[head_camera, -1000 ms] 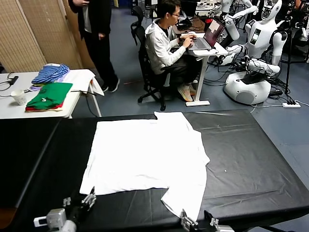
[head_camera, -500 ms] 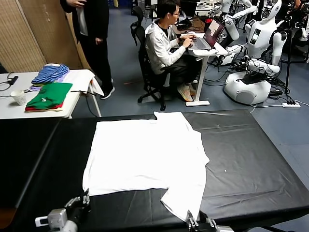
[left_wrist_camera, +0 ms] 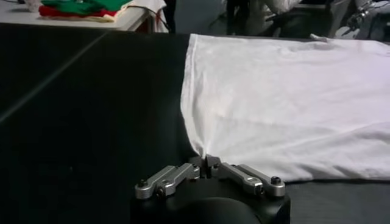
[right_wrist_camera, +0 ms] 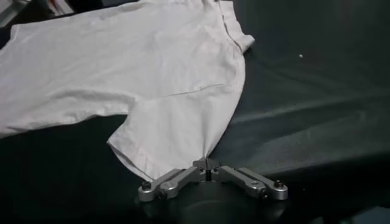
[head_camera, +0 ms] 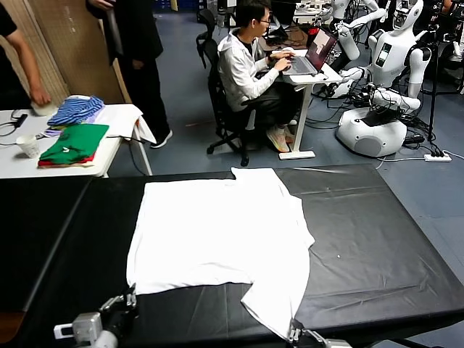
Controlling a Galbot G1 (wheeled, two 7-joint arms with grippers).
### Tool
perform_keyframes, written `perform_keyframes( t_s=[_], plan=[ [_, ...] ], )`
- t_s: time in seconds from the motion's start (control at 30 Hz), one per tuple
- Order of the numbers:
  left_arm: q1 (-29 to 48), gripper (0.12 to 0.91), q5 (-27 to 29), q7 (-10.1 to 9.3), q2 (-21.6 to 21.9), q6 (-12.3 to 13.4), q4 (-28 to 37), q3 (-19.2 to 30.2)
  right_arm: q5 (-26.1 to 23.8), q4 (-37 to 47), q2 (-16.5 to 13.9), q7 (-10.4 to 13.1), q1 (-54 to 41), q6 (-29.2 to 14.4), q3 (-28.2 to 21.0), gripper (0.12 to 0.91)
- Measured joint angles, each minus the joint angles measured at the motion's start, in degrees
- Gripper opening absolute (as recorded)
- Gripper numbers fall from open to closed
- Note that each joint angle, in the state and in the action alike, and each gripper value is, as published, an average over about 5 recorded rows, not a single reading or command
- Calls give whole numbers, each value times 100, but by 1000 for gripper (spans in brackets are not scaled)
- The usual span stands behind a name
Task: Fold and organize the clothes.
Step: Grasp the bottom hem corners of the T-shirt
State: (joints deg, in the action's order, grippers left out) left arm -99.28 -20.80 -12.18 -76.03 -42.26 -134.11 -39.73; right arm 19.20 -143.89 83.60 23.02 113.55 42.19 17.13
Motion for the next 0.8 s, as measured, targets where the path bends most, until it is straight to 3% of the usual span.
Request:
perform_keyframes(
  t_s=[0.3, 0.5, 0.8],
  plan=[
    [441, 148, -63, -30, -60, 3, 225, 95, 86, -216, -220, 132, 296, 1, 31, 141],
    [959, 148, -240, -173, -45, 6, 439, 174, 320, -300, -276, 146, 231, 1, 151, 141],
    [1389, 148, -302, -197, 44, 7, 679, 203, 663, -338, -439, -467, -370, -123, 793, 141]
  ],
)
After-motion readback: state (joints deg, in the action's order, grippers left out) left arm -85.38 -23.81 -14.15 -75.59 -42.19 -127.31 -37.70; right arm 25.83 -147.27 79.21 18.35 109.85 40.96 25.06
